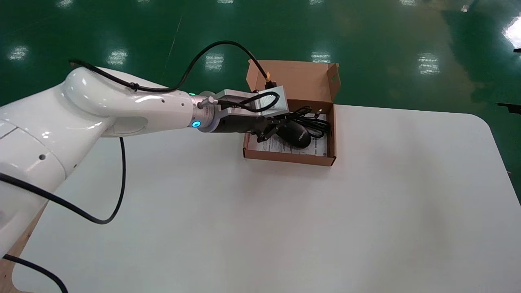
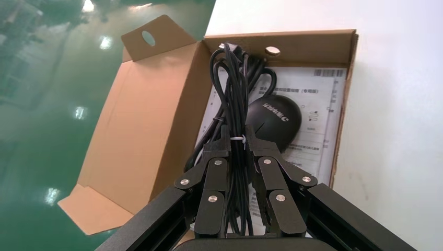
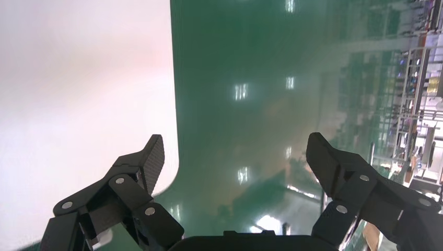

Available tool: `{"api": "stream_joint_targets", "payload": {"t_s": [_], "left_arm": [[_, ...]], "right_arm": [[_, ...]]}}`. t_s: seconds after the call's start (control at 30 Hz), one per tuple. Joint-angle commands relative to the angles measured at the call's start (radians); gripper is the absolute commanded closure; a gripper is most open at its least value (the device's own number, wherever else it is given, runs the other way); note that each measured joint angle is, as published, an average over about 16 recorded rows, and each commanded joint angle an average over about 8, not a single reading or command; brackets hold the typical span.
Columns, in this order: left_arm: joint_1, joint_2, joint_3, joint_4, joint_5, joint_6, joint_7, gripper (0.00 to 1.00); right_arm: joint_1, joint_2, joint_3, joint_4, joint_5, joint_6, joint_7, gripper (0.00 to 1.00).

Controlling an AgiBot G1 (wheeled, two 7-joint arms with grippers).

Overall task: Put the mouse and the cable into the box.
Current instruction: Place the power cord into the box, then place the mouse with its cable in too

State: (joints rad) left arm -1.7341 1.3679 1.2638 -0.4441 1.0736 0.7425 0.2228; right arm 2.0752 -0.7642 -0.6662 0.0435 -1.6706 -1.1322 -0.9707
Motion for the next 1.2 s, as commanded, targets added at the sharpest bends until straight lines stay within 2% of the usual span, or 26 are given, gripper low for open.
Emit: {"api": "stream_joint_targets", "payload": {"t_s": [0.03,0.13,0.17,0.2,0.4,0.43,0.47,0.77,1.2], "left_arm": [[0.002,0.000,0.011,-0.007,-0.004,-0.015,-0.002,1.00],[0.009,0.001,0.028,-0.011,-0.009,-0.044,-0.008,1.00],[0.012,0.002,0.033,-0.012,-0.011,-0.054,-0.012,0.96],[0.015,0.002,0.039,-0.012,-0.013,-0.064,-0.016,0.86],[0.023,0.002,0.075,-0.022,-0.024,-0.111,-0.048,0.11],[0.022,0.002,0.081,-0.025,-0.025,-0.116,-0.053,0.03],[0.021,0.002,0.086,-0.027,-0.027,-0.120,-0.057,0.00],[0.017,0.002,0.121,-0.041,-0.040,-0.141,-0.080,0.00],[0.017,0.002,0.121,-0.041,-0.042,-0.142,-0.080,0.00]], "right_arm": [[0.004,0.007,-0.006,0.003,-0.009,0.002,0.002,0.00],[0.015,0.017,-0.016,0.011,-0.025,0.010,0.008,0.00],[0.018,0.020,-0.020,0.014,-0.030,0.012,0.010,0.00],[0.022,0.024,-0.024,0.016,-0.036,0.014,0.013,0.00],[0.034,0.036,-0.041,0.029,-0.063,0.019,0.032,0.00],[0.035,0.037,-0.043,0.031,-0.065,0.017,0.036,0.00],[0.035,0.037,-0.044,0.034,-0.067,0.016,0.039,0.00],[0.028,0.034,-0.041,0.057,-0.060,-0.014,0.055,0.00],[0.027,0.033,-0.039,0.058,-0.058,-0.016,0.055,0.00]]}}
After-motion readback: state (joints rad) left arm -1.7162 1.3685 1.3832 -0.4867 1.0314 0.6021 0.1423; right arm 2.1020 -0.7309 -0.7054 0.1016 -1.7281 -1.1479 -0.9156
